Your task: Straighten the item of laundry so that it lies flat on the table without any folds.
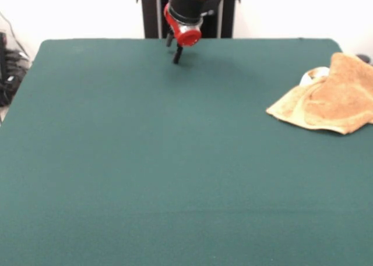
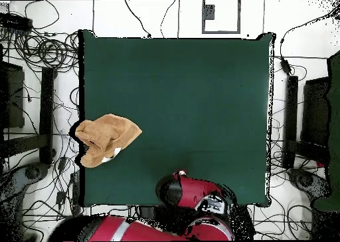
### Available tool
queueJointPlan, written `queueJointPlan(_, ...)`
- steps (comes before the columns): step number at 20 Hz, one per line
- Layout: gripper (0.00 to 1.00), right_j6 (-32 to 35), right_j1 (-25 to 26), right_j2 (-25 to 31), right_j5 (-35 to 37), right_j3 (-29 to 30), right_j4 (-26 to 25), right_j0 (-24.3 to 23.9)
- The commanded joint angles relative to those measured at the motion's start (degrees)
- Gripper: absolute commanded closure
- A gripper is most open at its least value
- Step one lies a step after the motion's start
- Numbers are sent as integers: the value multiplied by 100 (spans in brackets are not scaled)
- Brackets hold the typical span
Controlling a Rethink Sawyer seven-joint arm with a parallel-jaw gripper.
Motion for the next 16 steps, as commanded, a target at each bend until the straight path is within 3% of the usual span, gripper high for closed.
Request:
queueJointPlan(1, 0, -494, -638, 1260, 1103, -573, 183, -434)
queueJointPlan(9, 0, -547, -930, 1449, 1403, -414, -28, -687)
queueJointPlan(16, 0, -37, -585, 1441, 977, -535, 117, -501)
